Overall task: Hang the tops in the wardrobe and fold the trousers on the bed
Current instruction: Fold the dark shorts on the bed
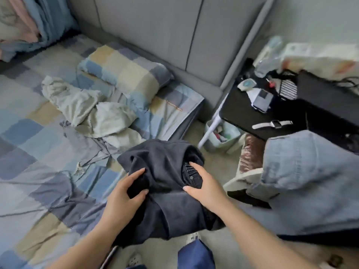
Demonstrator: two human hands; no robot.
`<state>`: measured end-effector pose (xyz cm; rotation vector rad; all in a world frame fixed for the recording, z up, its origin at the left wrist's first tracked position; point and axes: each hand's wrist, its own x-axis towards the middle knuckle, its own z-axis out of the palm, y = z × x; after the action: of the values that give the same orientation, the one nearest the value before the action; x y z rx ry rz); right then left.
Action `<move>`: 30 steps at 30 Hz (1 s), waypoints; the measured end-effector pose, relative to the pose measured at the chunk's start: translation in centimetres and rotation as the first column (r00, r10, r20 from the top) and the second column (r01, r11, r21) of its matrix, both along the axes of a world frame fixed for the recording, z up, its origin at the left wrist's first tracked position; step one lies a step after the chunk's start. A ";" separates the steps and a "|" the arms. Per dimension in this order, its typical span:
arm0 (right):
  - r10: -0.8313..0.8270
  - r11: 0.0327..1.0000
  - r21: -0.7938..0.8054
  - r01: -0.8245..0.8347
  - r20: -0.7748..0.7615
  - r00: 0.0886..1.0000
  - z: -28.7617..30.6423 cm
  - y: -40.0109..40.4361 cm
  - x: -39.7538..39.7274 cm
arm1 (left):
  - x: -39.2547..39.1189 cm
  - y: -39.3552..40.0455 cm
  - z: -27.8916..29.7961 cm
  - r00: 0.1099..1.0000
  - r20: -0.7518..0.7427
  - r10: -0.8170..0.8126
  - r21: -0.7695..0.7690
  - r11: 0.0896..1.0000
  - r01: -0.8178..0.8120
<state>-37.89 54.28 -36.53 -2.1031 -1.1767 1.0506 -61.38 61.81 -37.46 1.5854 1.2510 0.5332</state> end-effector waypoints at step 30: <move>-0.975 0.216 0.060 0.975 -0.034 0.218 6.5 -61.5 5.8 | 31.7 -44.2 6.5 0.254 0.039 -0.966 -0.009 0.254 0.967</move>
<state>-32.07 -7.23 -30.01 -2.1319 0.3238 0.3046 -29.72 17.59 -30.99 1.9533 0.0147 -0.3121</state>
